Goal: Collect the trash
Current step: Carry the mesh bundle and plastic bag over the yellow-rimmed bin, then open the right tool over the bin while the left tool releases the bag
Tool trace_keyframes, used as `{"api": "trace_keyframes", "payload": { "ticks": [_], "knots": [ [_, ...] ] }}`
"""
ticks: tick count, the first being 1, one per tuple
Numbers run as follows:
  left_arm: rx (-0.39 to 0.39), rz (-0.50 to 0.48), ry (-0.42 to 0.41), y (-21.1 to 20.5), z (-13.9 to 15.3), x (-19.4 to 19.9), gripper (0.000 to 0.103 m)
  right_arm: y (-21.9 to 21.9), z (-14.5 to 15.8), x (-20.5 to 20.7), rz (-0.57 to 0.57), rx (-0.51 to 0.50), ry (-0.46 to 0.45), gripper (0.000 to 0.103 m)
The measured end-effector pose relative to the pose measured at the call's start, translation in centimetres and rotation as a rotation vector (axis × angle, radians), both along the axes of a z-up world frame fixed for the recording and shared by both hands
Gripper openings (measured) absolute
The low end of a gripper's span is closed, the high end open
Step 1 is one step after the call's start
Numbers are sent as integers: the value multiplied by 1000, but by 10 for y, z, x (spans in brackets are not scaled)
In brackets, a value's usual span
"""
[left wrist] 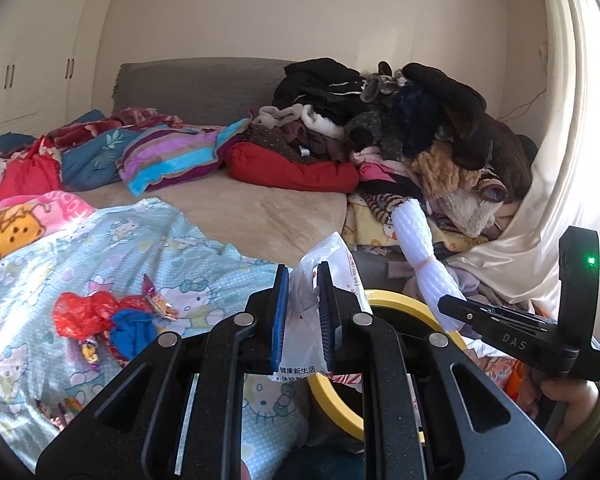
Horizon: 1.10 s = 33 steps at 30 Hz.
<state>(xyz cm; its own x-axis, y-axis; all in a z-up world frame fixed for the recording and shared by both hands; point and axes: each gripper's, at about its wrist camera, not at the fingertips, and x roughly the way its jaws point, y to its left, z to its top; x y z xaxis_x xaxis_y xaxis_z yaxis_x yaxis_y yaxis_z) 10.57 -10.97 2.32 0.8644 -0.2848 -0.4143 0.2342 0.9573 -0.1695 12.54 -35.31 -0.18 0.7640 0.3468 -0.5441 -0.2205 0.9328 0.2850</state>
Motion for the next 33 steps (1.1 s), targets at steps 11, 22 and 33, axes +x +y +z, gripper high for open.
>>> {"api": "trace_keyframes", "payload": {
  "ticks": [11,22,33],
  "knots": [
    [55,-69,11,-38,-15,8,10,-32,-14,7,-63,14,35,16],
    [122,-131,63,-75,-45,23,10,-54,-38,16,-99,28,106,16],
    [97,-172,183,-87,-77,41,13,-64,-63,26,-106,32,183,18]
  ]
}}
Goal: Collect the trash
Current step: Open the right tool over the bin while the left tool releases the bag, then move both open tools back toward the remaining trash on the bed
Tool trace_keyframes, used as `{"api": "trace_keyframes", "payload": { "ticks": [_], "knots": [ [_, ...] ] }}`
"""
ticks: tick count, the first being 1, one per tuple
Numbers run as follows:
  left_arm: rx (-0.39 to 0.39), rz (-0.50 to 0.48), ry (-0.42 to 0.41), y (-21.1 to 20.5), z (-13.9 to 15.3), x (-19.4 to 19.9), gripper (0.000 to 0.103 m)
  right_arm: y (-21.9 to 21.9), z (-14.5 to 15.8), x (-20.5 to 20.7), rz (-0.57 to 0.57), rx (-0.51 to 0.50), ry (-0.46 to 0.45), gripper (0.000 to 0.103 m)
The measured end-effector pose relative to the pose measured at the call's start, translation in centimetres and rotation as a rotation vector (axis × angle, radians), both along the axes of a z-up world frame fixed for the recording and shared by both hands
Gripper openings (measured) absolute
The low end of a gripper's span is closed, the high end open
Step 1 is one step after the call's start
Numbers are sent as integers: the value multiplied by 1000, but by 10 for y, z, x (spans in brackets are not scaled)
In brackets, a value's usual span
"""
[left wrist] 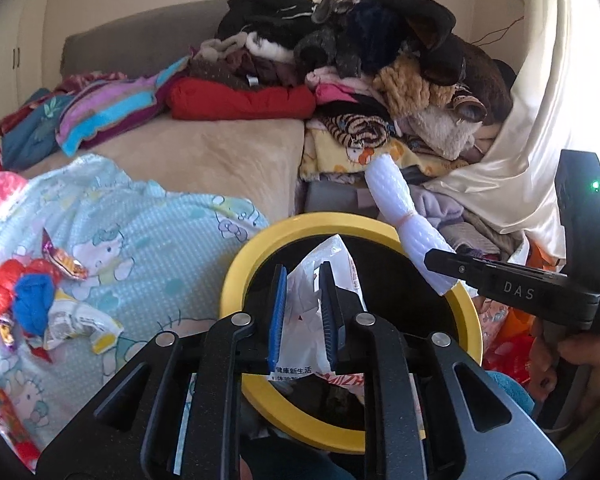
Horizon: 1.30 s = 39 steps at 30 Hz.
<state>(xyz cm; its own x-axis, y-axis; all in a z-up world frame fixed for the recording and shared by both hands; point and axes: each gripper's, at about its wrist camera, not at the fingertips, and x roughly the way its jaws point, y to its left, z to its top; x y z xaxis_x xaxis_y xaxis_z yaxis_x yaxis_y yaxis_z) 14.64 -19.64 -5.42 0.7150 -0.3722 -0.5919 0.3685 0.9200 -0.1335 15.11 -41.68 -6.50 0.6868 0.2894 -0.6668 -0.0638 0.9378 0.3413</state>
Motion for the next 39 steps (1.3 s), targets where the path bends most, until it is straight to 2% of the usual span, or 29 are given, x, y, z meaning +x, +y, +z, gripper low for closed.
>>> {"api": "trace_keyframes", "payload": {
  "ticks": [5,7,9,14,18,21,26,34,39],
  "knots": [
    [-23,-6,23,1,-5,4,16,2,-12,4,14,-6,43,18],
    [-43,-3,32,5,-5,5,20,4,-14,5,18,-15,51,20],
    [-54,4,33,7,-3,4,38,5,-16,5,23,-14,58,22],
    [-90,41,17,19,4,1,55,8,-14,5,30,-24,52,32],
    [-95,66,-13,27,12,-2,75,11,-10,5,38,-29,34,35],
    [-98,86,-32,33,17,-4,86,14,-5,4,46,-33,18,37],
    [-98,104,-46,39,22,-7,92,22,3,1,60,-47,-13,45],
    [-99,159,-45,58,28,-7,92,41,20,-7,87,-63,-77,62],
    [-105,199,-42,74,33,-7,92,55,29,-11,109,-73,-115,68]
  ]
}}
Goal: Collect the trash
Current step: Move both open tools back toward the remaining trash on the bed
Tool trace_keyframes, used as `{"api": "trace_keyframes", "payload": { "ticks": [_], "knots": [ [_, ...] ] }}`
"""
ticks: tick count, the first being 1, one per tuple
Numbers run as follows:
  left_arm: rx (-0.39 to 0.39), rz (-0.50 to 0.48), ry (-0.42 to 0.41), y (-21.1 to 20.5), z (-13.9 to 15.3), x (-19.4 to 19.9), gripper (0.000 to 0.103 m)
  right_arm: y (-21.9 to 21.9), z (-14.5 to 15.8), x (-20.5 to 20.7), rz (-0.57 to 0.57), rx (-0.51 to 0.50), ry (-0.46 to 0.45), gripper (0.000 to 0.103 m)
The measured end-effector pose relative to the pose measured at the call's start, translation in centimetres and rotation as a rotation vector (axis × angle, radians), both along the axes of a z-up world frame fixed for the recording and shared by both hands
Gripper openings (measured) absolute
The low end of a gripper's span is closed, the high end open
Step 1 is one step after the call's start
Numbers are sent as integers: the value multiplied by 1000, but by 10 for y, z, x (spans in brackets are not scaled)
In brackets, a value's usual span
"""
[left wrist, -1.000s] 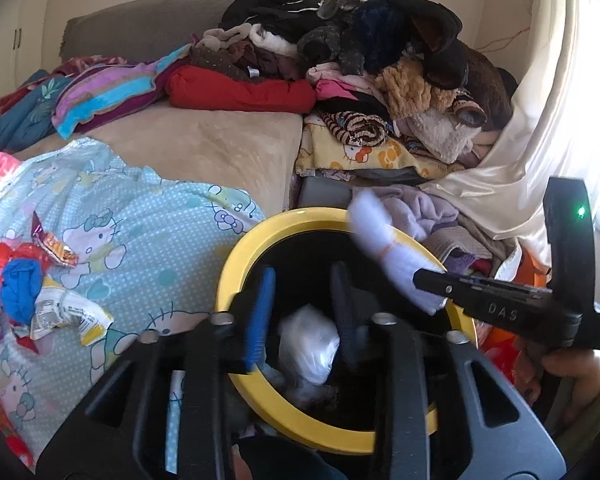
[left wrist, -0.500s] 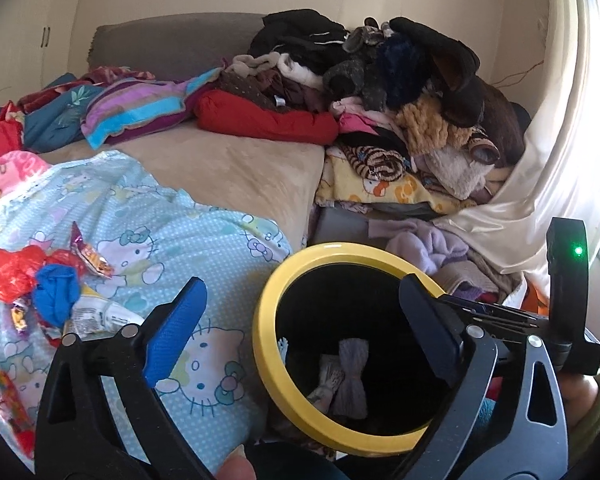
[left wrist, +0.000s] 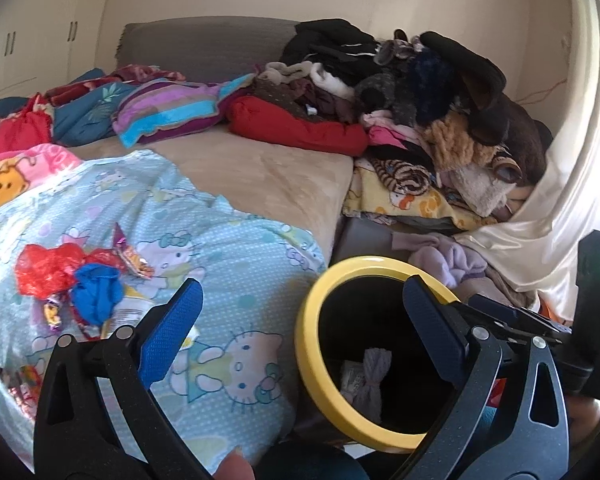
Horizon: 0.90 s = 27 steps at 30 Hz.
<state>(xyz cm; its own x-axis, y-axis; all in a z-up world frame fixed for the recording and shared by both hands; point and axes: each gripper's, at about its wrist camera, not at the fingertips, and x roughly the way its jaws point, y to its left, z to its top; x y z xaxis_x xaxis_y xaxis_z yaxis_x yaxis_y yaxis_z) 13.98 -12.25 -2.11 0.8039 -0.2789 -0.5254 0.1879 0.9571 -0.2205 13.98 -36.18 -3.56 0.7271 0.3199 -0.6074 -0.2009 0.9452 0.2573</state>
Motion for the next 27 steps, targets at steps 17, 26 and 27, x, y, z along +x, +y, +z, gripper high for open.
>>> {"api": "trace_keyframes", "payload": {
  "ticks": [17,26,27],
  "knots": [
    [3,134,-50,53,20,-10,92,54,23,-19,115,0,-82,70],
    [5,194,-73,78,26,-12,92,84,31,-29,184,0,-109,73],
    [3,199,-74,80,26,-12,92,87,31,-29,191,0,-110,73]
  ]
}}
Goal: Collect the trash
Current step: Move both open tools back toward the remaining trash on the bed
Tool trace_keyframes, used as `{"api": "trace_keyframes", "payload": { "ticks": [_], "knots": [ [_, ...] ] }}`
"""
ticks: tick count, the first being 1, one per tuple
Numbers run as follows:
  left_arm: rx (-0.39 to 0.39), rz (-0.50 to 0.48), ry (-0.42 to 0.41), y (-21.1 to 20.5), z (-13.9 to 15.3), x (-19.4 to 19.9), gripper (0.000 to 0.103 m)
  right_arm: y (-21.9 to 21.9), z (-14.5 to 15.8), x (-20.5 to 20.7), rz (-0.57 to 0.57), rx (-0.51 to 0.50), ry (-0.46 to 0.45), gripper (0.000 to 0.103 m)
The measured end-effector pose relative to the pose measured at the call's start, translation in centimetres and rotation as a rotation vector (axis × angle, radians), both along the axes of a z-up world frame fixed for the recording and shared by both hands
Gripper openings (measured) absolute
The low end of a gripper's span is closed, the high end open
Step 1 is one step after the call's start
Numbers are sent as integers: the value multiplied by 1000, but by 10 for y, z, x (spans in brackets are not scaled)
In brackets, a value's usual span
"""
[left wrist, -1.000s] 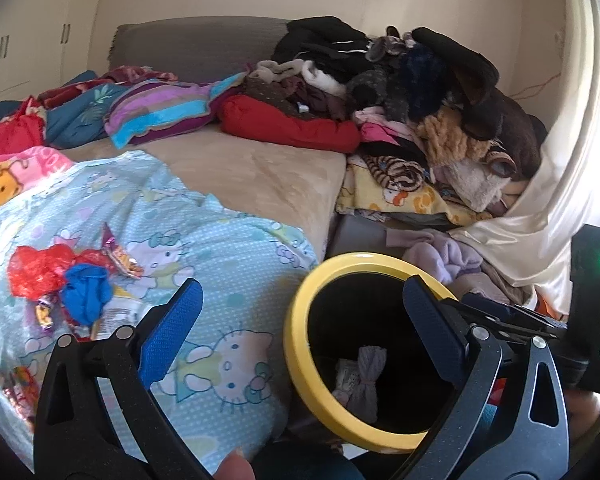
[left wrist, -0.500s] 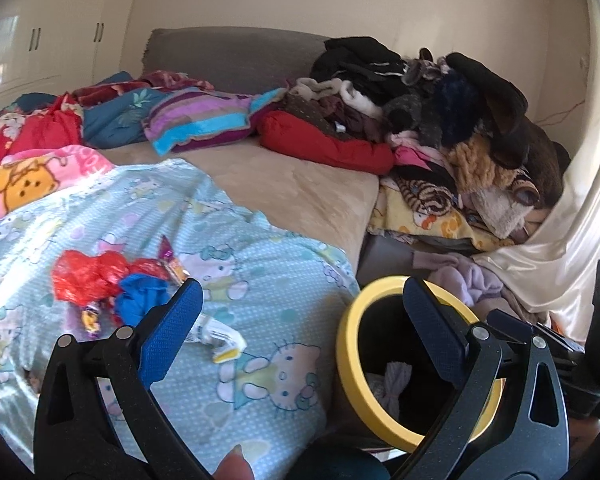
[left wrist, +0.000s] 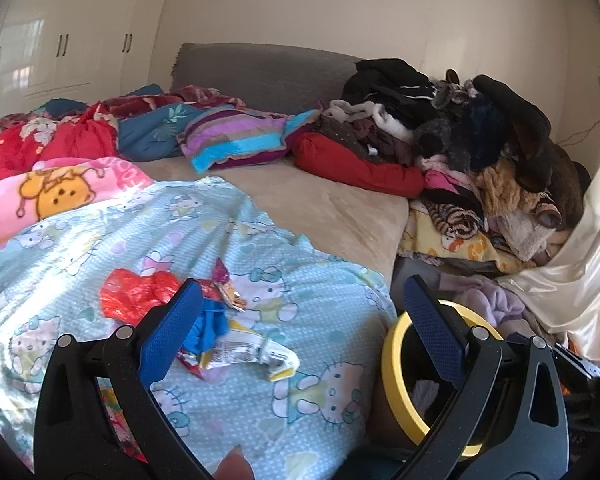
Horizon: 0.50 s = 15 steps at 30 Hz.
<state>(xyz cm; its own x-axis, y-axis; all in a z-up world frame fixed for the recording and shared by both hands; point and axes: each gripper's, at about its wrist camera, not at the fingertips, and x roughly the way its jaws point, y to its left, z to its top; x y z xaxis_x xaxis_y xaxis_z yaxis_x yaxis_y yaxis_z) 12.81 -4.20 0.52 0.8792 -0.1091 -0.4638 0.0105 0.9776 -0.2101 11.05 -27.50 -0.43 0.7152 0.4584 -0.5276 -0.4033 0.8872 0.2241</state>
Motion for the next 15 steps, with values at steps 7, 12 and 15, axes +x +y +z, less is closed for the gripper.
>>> {"api": "trace_keyframes", "payload": {
  "ticks": [7,12,15],
  "knots": [
    [-16,58,-8,27,1,2,92,24,0,-1,45,-15,0,75],
    [-32,111,-7,49,-2,4,92,41,-1,1,75,-31,-3,77],
    [-47,137,-1,62,-4,5,92,50,-2,3,91,-42,-2,78]
  ]
}}
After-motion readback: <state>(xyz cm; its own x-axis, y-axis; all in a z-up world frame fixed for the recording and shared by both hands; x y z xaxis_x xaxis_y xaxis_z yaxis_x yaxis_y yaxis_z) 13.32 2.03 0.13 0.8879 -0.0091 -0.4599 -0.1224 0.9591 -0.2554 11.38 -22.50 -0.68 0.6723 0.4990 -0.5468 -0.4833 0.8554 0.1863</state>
